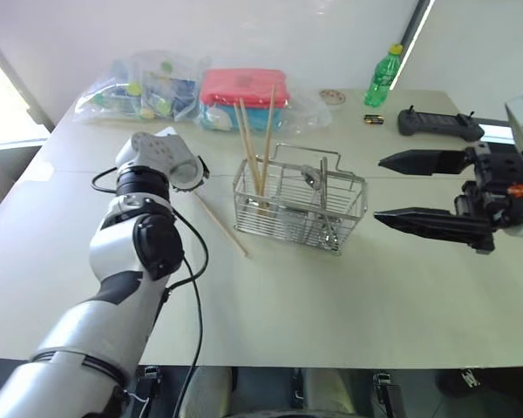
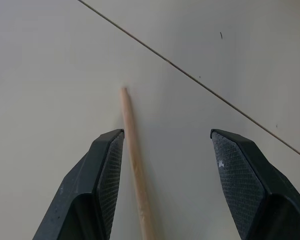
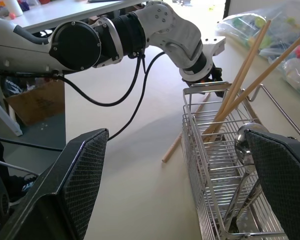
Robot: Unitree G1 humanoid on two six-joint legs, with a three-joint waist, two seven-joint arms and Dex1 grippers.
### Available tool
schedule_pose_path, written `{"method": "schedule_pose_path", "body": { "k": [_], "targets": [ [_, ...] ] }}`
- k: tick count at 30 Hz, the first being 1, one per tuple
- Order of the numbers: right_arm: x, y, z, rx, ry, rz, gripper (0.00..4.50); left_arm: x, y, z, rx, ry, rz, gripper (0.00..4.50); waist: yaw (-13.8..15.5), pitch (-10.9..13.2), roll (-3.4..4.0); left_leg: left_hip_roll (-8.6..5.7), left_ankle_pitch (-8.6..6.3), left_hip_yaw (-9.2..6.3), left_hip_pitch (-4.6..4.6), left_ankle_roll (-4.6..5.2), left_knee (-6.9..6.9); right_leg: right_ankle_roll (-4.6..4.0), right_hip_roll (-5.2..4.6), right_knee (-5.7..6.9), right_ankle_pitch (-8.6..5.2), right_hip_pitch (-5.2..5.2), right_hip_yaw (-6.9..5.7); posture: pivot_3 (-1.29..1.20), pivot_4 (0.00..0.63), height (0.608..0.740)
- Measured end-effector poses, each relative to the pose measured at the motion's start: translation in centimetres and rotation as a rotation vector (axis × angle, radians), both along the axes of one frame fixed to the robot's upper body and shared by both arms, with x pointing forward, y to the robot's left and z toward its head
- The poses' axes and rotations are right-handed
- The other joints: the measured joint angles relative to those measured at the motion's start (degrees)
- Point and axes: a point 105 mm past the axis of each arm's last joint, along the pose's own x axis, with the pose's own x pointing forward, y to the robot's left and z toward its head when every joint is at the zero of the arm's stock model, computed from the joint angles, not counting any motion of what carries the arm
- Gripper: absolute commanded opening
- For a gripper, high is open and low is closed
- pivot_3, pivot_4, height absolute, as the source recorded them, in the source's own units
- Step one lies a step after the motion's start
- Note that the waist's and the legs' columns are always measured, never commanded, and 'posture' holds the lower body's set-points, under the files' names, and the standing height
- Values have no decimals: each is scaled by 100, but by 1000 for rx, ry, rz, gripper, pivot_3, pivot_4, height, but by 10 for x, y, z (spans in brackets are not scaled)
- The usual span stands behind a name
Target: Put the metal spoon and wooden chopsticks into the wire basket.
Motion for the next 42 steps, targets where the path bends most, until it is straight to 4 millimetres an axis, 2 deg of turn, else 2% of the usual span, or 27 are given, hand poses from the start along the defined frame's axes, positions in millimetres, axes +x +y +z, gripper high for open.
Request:
{"method": "schedule_pose_path", "body": {
  "k": [8,14,17,19,21,22,34,36,38,40,42],
  "targets": [
    [0,1,-8,10,13,-13,4500,3,-3,-8,25,-10,69,2894,-5,-4,7,1,0,2,16,-3,8,20,1,3,-11,16,0,0,150,692],
    [0,0,-5,16,-4,-32,4500,3,-4,-10,46,-12,73,2894,-5,-10,17,2,1,1,20,-2,7,20,1,4,-11,19,0,0,150,692],
    [-1,0,-6,19,0,-31,4500,3,-2,-11,51,-12,83,2169,-8,-12,21,2,1,1,20,-2,8,20,2,5,-11,18,0,0,150,692],
    [-1,-1,-6,21,-2,-35,4500,3,2,-11,57,-9,95,1295,-7,-12,21,2,1,1,19,-2,8,20,2,6,-11,17,-1,0,150,692],
    [-1,-1,-5,23,-7,-41,4500,3,7,-12,60,-10,111,231,-1,-11,19,2,1,1,16,-2,8,20,2,5,-11,16,-1,0,150,692],
    [-1,-1,-5,24,-7,-42,4500,3,8,-12,60,-10,115,68,-1,-10,18,2,1,1,14,-2,8,18,2,4,-10,15,-1,0,150,692],
    [0,0,-3,30,-15,-42,4500,3,13,-12,59,-12,131,68,-10,-8,14,2,1,1,13,-2,6,18,2,1,-10,14,-1,0,150,692],
    [1,0,-3,31,-10,-41,4500,3,21,-10,64,-11,133,68,-27,-6,11,3,1,1,14,-2,4,18,4,1,-10,12,-1,0,150,692],
    [2,0,-3,32,-8,-40,4500,2,41,-5,108,-22,148,68,-49,-2,5,5,1,2,9,-2,-1,16,7,2,-9,1,0,0,150,692],
    [2,0,-2,32,-10,-40,4500,2,72,6,180,-59,180,68,-64,-2,5,6,2,3,7,-2,-5,0,8,4,0,-3,0,0,150,692],
    [2,0,-2,33,-10,-41,4500,-1,114,22,282,-120,243,68,-92,-2,4,5,1,4,6,-2,-11,-3,7,3,2,-6,0,0,150,692]
  ]
}}
